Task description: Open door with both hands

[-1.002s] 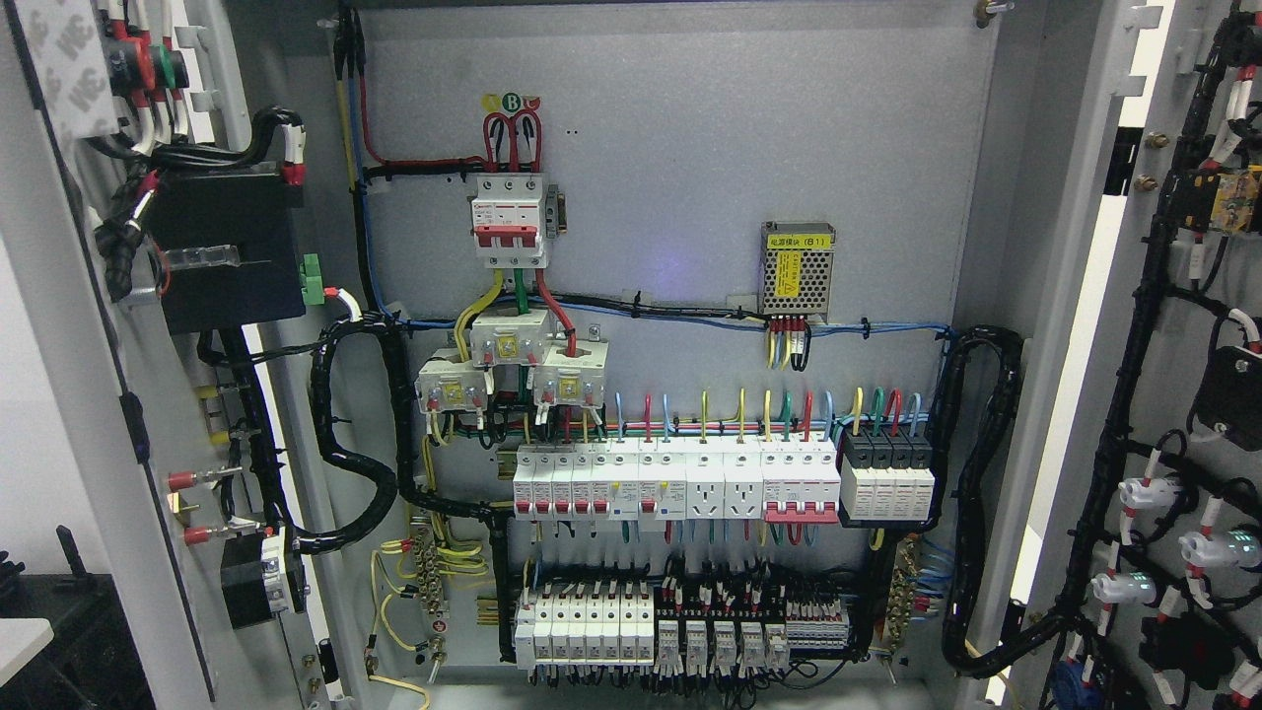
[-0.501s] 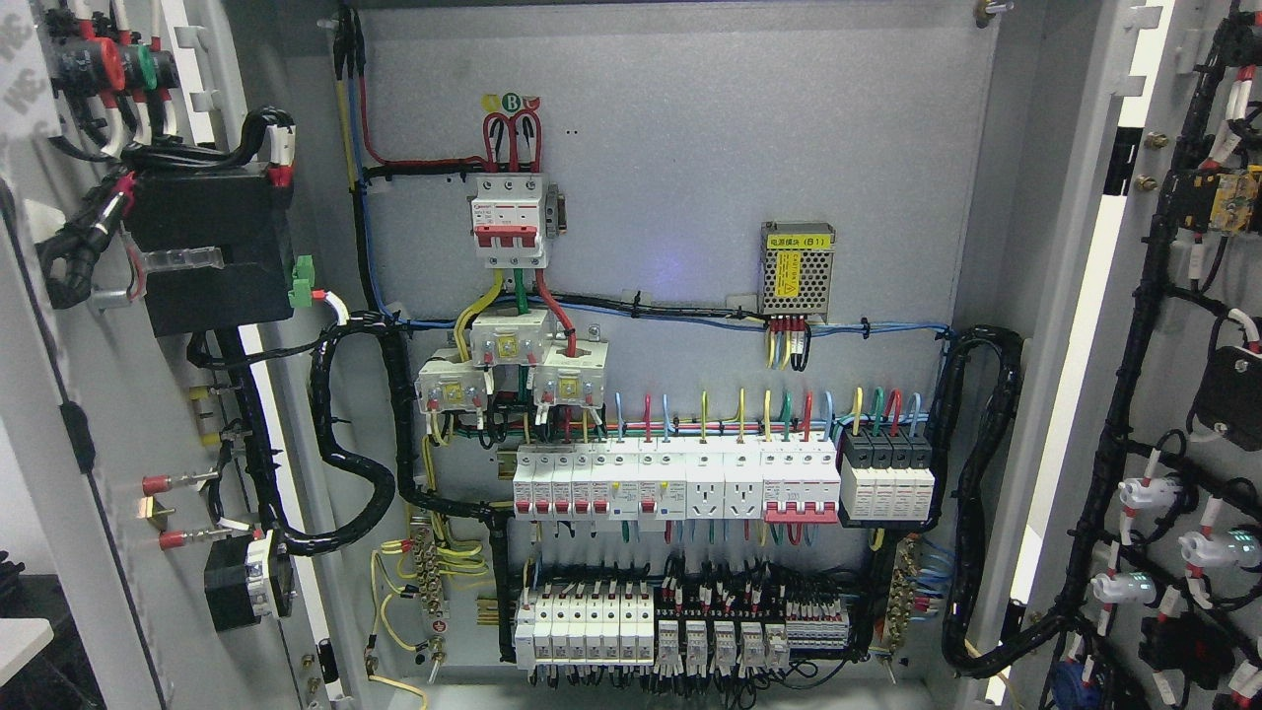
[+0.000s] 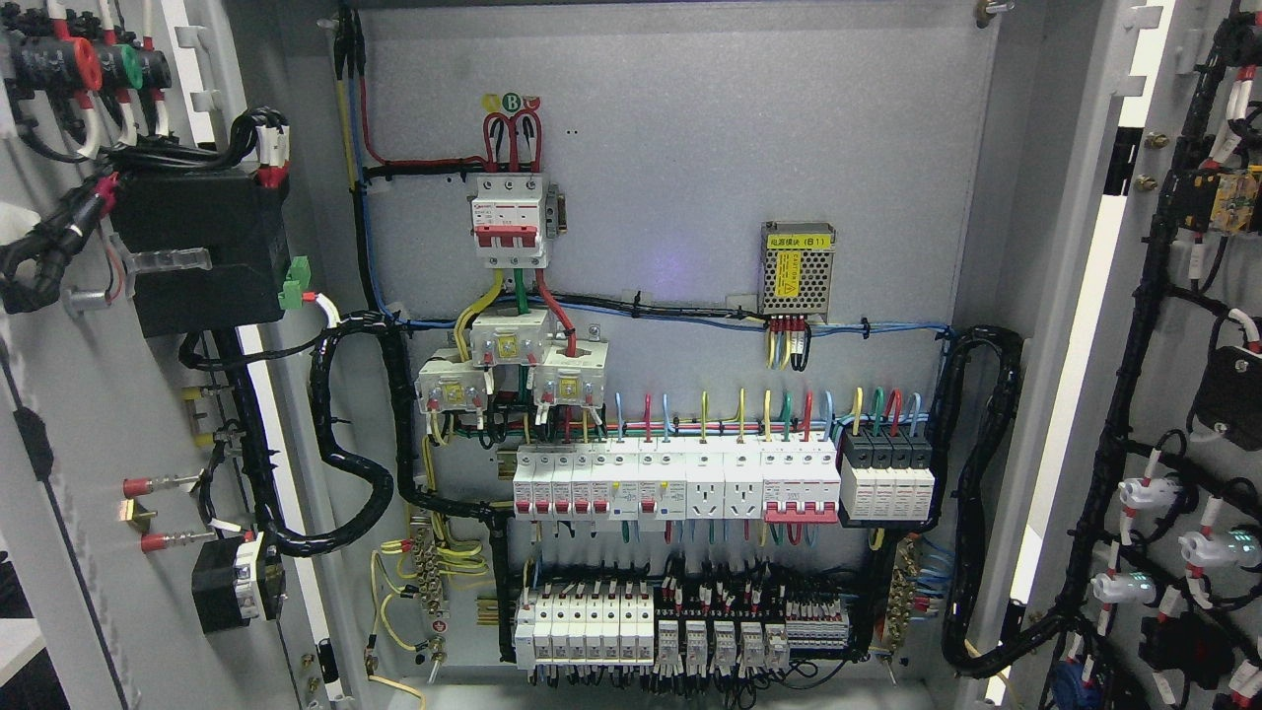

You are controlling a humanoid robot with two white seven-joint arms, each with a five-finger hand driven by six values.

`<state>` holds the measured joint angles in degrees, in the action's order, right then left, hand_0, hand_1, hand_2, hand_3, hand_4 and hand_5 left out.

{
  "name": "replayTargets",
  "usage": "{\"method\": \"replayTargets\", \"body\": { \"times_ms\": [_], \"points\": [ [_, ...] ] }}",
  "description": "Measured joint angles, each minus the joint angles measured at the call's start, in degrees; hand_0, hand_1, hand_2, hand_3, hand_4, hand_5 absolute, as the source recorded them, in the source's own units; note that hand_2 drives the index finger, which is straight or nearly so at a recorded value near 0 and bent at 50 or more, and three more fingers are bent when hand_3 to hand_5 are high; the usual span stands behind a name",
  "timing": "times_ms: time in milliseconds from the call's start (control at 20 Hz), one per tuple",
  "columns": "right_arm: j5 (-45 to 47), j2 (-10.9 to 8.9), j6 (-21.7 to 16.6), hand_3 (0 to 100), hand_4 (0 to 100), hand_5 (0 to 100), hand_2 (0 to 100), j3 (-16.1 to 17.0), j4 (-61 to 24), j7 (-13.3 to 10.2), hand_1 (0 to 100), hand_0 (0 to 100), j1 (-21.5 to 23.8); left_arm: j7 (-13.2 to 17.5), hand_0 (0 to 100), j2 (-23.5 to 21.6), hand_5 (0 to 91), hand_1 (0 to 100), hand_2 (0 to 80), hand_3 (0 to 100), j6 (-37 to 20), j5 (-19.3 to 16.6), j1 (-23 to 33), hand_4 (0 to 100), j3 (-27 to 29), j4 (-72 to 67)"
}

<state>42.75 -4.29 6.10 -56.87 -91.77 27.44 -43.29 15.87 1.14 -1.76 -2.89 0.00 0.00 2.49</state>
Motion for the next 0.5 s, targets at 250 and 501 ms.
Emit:
{"method": "replayTargets", "body": {
  "times_ms": [250, 501],
  "points": [
    [-0.05, 0.52, 0.03, 0, 0, 0, 0, -0.14, 0.06, 0.0, 0, 0, -0.09, -0.18, 0, 0.21, 0.0, 0, 0.0, 0, 0.0, 0.0, 0.0, 4, 0.0, 0.04],
    [-0.09, 0.96, 0.04, 0, 0, 0, 0, -0.46, 0.08, -0.01, 0, 0, -0.12, -0.18, 0, 0.44, 0.0, 0, 0.0, 0, 0.0, -0.02, 0.0, 4, 0.0, 0.05]
  ]
}}
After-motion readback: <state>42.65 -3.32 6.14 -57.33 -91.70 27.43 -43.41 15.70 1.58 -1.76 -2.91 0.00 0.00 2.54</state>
